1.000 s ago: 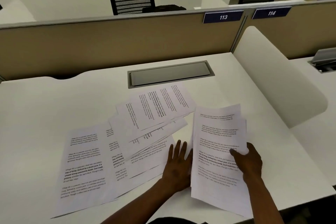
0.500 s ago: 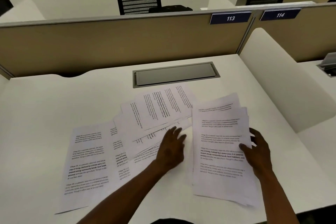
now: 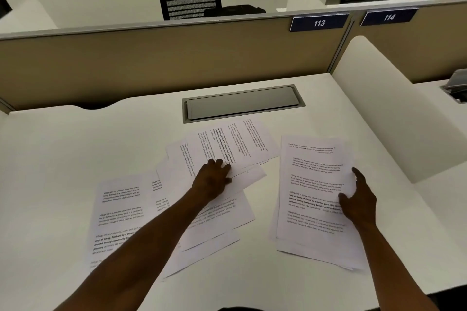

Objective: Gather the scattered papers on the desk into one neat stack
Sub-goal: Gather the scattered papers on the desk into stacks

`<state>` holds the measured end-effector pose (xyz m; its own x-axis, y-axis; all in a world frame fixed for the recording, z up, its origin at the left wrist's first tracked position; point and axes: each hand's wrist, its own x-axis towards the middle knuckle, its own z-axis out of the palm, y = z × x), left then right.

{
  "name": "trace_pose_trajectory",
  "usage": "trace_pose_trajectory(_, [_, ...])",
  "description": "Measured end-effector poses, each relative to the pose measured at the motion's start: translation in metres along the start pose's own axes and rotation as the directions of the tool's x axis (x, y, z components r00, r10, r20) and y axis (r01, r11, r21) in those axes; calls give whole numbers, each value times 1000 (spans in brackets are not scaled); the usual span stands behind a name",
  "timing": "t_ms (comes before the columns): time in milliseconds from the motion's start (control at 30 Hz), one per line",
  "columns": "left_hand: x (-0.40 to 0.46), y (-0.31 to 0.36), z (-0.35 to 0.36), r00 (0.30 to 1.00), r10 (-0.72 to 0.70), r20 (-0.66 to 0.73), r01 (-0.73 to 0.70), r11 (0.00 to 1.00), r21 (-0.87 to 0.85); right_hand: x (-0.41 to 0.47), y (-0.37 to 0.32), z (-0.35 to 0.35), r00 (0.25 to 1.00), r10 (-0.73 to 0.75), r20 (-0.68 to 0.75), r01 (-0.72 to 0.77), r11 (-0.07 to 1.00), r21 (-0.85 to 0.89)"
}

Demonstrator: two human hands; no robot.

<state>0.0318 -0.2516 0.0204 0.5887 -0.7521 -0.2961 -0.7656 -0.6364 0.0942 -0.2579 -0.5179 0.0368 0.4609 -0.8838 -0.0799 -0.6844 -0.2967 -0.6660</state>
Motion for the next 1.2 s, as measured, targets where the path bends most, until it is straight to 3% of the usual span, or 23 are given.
trace_pose_trajectory(100, [1, -2, -1, 999, 47, 21, -49, 993, 110, 1, 0, 2, 1000, 12, -9, -13, 998, -56])
trace_pose_trajectory(267, [1, -4, -3, 997, 75, 28, -78, 988, 136, -2, -6, 4, 992, -2, -125, -8, 997, -77])
trace_pose_trajectory(400, [0, 2, -2, 990, 131, 53, -139, 975, 173, -18, -33, 19, 963, -174, -206, 166, 985, -56])
trace_pose_trajectory(467, [0, 6, -7, 992, 107, 72, -114, 988, 104, -32, -55, 33, 959, -213, -188, 231, 970, 81])
trace_pose_trajectory(533, [-2, 7, -12, 994, 88, 62, -90, 995, 40, -50, -79, 51, 989, -130, -72, 146, 941, 304])
trace_pose_trajectory(600, [-1, 7, -11, 993, 119, -13, -118, 990, 74, -66, -101, 73, 987, -6, 158, -72, 870, 487])
trace_pose_trajectory(667, [-1, 7, -14, 991, 111, -73, -101, 987, 128, -77, -123, 97, 899, 81, 431, -356, 709, 609])
trace_pose_trajectory(733, [-2, 7, -18, 993, 51, -102, -43, 996, 81, -82, -143, 115, 791, 105, 603, -529, 611, 589])
trace_pose_trajectory(800, [-7, 12, -25, 994, -12, -106, 13, 1000, 6, -83, -161, 127, 728, 96, 679, -582, 611, 537])
trace_pose_trajectory(867, [-18, 19, -31, 993, -95, -75, 79, 978, -191, -81, -175, 137, 699, 74, 712, -601, 600, 528])
trace_pose_trajectory(933, [-35, 30, -31, 995, -89, -42, 73, 950, -302, -79, -186, 144, 706, 25, 708, -590, 573, 569])
trace_pose_trajectory(1033, [-56, 40, -20, 986, 80, -148, -85, 996, -30, -79, -186, 152, 769, 30, 639, -552, 537, 639])
trace_pose_trajectory(1067, [-62, 40, -14, 970, 142, -195, -147, 989, -12, -80, -182, 152, 792, 50, 608, -535, 537, 652])
trace_pose_trajectory(1133, [-70, 44, -8, 942, 217, -257, -243, 967, -76, -80, -170, 151, 832, 85, 548, -491, 572, 657])
trace_pose_trajectory(1200, [-77, 50, -9, 909, 183, -374, -279, 935, -219, -79, -158, 144, 876, 79, 476, -422, 602, 677])
